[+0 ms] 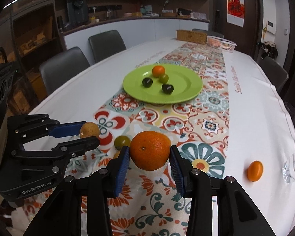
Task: Organize fruits
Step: 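Carry the brown fruit and large orange onto the green plate and open both grippers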
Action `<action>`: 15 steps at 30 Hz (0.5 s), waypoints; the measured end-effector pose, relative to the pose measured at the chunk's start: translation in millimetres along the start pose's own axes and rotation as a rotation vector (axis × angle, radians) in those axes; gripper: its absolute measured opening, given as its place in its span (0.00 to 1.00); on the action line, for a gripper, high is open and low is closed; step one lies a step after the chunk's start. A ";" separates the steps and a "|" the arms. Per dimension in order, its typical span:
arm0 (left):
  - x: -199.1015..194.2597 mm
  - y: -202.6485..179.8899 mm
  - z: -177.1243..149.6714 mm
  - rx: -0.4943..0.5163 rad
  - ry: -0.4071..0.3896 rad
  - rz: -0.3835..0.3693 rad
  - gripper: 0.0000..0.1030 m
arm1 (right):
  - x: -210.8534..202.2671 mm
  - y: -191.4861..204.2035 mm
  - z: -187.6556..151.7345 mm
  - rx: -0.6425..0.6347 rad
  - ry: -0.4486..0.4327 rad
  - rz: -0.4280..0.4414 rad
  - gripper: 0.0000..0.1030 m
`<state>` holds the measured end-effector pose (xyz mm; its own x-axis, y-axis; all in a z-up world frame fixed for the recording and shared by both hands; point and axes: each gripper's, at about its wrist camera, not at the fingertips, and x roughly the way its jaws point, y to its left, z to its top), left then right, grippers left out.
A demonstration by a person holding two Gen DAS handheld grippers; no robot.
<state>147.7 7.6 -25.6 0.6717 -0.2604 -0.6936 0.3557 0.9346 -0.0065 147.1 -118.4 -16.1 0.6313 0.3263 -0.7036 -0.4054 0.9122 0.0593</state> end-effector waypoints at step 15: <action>-14.3 -1.4 35.1 -0.037 -0.105 0.032 0.27 | -24.9 -14.5 36.9 0.024 -0.127 -0.012 0.41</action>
<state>160.4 1.5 9.6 0.7475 -0.2527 -0.6144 0.3102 0.9506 -0.0135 161.7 -130.6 26.7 0.7150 0.3431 -0.6092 -0.3830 0.9211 0.0694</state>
